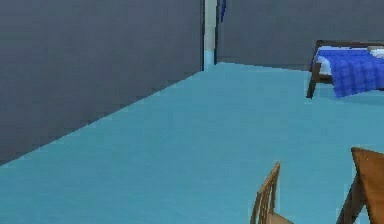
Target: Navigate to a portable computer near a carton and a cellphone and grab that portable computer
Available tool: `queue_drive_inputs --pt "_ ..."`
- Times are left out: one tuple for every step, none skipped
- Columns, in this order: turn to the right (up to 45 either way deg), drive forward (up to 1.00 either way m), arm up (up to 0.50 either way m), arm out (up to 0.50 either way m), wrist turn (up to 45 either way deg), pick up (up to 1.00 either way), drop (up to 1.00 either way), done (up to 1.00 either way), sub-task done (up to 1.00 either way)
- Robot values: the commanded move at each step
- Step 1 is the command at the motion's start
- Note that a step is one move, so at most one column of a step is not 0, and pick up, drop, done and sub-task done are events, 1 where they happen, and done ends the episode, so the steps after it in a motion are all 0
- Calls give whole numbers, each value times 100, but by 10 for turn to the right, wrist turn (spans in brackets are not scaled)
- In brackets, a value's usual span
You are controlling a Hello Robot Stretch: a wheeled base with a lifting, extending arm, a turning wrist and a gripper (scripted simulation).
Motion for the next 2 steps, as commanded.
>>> queue_drive_inputs --pt "450 0 0 0 0 0 0 0 0" --pt "450 0 0 0 0 0 0 0 0"
